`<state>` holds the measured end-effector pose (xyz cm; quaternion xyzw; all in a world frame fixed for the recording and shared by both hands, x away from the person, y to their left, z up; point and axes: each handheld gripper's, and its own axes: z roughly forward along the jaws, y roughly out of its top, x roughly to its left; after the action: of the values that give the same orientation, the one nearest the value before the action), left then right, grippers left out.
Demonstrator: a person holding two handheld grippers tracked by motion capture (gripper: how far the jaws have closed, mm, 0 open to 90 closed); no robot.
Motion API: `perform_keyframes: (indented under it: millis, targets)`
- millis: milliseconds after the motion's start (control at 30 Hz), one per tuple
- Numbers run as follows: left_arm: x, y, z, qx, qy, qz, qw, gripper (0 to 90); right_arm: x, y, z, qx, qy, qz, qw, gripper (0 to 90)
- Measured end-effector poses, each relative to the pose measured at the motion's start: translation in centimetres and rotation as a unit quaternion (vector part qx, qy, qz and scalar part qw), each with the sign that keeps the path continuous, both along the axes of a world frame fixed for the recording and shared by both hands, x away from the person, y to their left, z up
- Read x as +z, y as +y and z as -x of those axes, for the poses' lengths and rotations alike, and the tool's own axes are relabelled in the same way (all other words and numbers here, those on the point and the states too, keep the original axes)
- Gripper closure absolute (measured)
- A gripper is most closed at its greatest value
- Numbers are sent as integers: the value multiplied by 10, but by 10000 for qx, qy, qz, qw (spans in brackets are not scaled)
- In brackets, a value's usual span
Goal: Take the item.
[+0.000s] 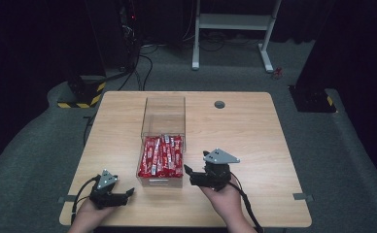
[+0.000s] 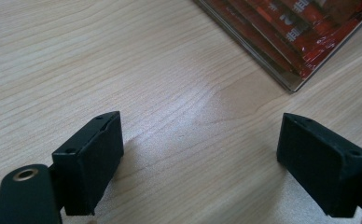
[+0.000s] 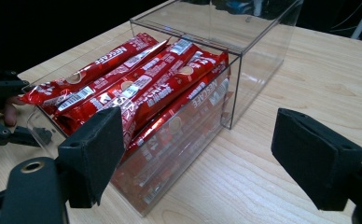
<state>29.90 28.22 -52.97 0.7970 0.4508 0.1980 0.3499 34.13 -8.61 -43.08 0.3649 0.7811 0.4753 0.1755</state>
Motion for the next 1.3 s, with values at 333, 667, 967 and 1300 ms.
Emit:
perform_keyframes:
  millis: [333, 667, 967, 1300]
  targets:
    - [0, 0, 0, 0, 1, 0, 10000, 152, 1, 9, -1, 100, 2, 41, 9999, 173]
    - [0, 0, 0, 0, 0, 1, 10000, 151, 2, 16, 0, 195, -18, 48, 9998, 165]
    - [0, 0, 0, -1, -2, 0, 10000, 151, 2, 24, 0, 256, -24, 21, 9997, 196]
    - [0, 0, 0, 0, 0, -1, 10000, 151, 0, 30, 0, 329, 34, 19, 9995, 286]
